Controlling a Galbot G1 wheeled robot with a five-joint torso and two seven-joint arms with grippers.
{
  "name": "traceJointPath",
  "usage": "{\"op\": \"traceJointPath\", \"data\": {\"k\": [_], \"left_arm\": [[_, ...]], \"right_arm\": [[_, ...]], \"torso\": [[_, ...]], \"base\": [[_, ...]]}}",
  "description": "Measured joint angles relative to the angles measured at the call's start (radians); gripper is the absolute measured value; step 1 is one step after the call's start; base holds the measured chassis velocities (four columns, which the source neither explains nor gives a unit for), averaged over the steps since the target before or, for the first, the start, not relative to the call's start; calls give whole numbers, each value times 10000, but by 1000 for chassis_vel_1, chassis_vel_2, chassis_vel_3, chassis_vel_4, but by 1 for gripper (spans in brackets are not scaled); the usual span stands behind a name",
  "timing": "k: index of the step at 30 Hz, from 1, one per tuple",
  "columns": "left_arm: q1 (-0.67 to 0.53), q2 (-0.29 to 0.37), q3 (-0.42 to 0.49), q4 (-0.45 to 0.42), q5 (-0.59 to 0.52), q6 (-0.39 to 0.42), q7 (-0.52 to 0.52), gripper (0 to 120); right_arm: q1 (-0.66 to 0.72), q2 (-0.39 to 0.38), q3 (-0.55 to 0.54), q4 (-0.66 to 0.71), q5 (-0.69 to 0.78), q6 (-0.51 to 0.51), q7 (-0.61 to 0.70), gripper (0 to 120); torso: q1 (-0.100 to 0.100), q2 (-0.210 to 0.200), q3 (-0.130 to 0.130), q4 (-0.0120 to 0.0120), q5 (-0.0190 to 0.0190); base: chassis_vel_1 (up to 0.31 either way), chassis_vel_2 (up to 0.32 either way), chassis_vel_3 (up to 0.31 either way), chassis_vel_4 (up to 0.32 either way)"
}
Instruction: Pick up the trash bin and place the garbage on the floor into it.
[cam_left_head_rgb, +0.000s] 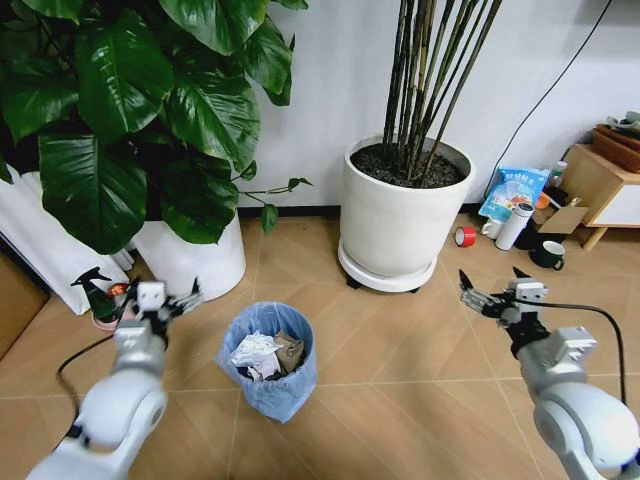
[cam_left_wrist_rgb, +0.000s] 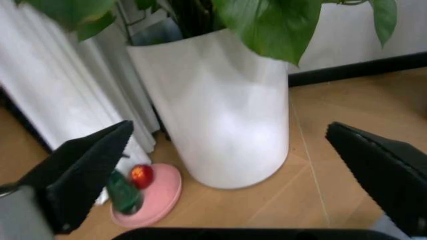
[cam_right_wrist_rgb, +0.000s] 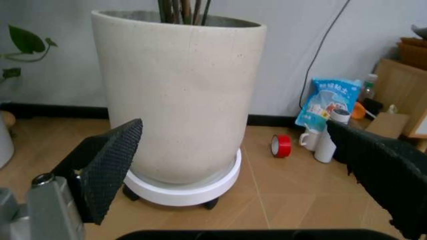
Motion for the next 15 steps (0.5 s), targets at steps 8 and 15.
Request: {"op": "traceJointPath", "data": {"k": [8, 15], "left_arm": [[1314, -1577, -315, -1508, 864, 281, 369, 100], [1755, -2184, -237, -2111, 1482, 280, 472, 100]], "right_arm": [[-948, 1150, -109, 727, -869, 275, -100, 100], [-1631, 1614, 12, 1075, -1403, 753, -232, 100]], "torso": [[-1, 1, 0, -2, 4], [0, 1, 0, -3, -3]], "base": [[0, 0, 0, 0], [0, 0, 0, 0]]}}
